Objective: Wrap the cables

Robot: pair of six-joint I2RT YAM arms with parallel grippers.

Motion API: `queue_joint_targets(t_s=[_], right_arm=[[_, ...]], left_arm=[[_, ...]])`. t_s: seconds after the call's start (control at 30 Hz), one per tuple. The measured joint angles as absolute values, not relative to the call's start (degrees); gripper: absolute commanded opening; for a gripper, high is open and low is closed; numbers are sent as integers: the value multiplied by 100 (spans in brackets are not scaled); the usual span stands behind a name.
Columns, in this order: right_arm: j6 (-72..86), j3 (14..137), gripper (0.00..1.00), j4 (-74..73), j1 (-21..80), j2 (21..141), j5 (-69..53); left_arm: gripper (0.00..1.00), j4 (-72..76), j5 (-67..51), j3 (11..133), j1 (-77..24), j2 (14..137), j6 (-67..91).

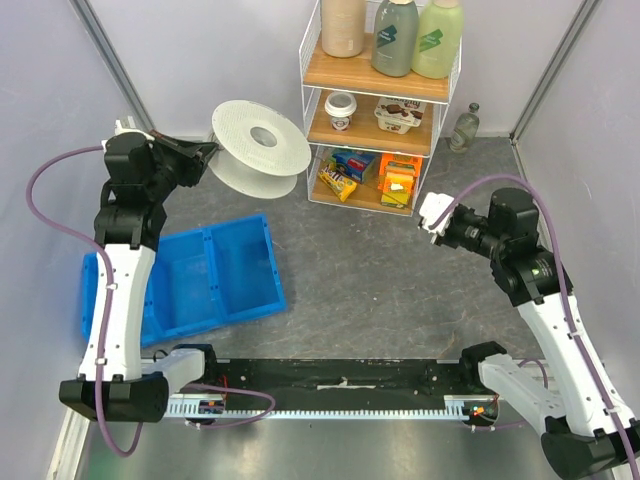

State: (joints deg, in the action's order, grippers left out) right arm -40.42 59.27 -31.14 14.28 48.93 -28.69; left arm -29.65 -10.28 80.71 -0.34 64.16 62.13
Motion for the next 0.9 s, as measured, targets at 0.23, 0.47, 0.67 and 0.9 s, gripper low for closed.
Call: queue_joint_targets(t_s=[0.23,0.47,0.67,0.9], right_arm=[[-3968,6163,0,-3791,2071,4880,-3385],[-3548,6316,0,-4038,3225,4915,-3437],[-3105,6316,0,-3828,4217,5306,-3218],[-2926,6344,0,-3428,5468,5861,-2847]], left_arm=[[2,-3033,-659,8073,-40,6611,6237],[2,-2995,-567,8055,-47,6681,6237],[2,-2995,-537,8027,-49,6814,6237],[2,-3002,-484,8027,-91,6960,6176]])
